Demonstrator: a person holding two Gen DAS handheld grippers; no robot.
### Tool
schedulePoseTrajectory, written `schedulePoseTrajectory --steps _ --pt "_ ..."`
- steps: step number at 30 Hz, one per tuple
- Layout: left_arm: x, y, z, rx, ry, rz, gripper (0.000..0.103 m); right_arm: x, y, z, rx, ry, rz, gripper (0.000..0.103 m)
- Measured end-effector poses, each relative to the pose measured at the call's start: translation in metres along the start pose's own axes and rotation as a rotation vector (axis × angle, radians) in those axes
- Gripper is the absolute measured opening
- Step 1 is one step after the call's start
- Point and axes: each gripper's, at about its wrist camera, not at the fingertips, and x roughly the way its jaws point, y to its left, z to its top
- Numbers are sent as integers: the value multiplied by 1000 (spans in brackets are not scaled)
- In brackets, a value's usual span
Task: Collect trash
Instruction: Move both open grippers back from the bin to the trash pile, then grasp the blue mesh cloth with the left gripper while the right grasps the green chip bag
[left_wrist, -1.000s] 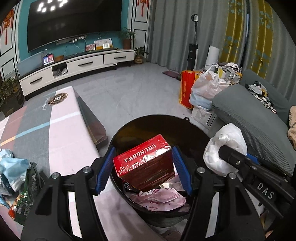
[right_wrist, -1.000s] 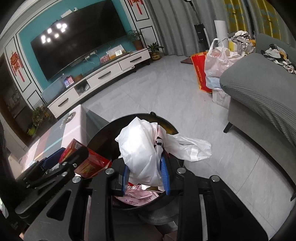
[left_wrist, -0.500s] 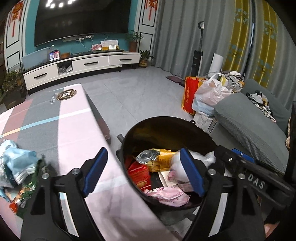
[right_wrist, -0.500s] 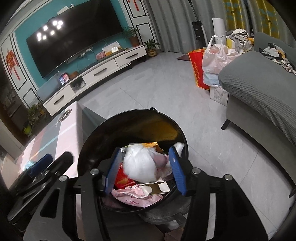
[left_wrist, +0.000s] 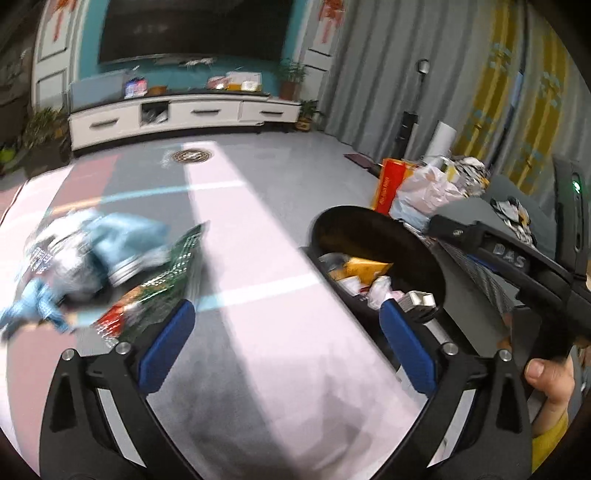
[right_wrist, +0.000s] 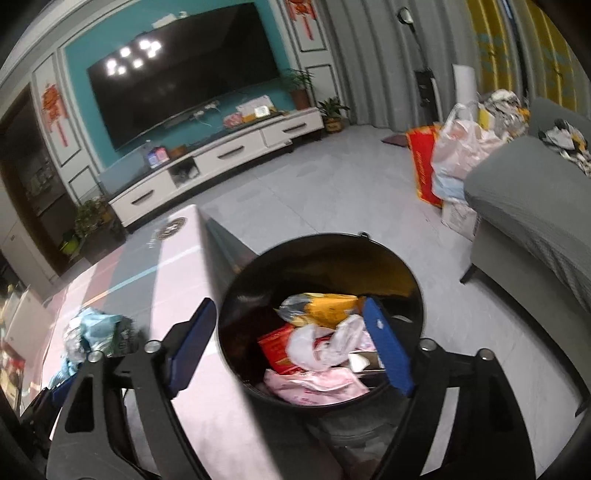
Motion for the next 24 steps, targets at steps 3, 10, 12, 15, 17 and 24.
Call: schedulePoseTrajectory --steps 3,10,12,15,17,24 --pt "-17 48 -1 -101 7 43 100 -2 23 -6 -37 18 43 86" --pt "-49 163 -16 -321 30 101 100 0 89 -27 -141 113 246 86" --pt "-54 187 -25 -371 45 153 100 10 105 -35 -157 162 283 86" --pt "-63 209 -28 -413 41 219 100 28 119 -41 -132 234 308 86" --pt "-69 216 -30 -399 17 282 100 38 124 -43 -92 263 329 86" --pt "-70 213 -28 -321 -11 331 100 69 138 -52 53 336 362 86"
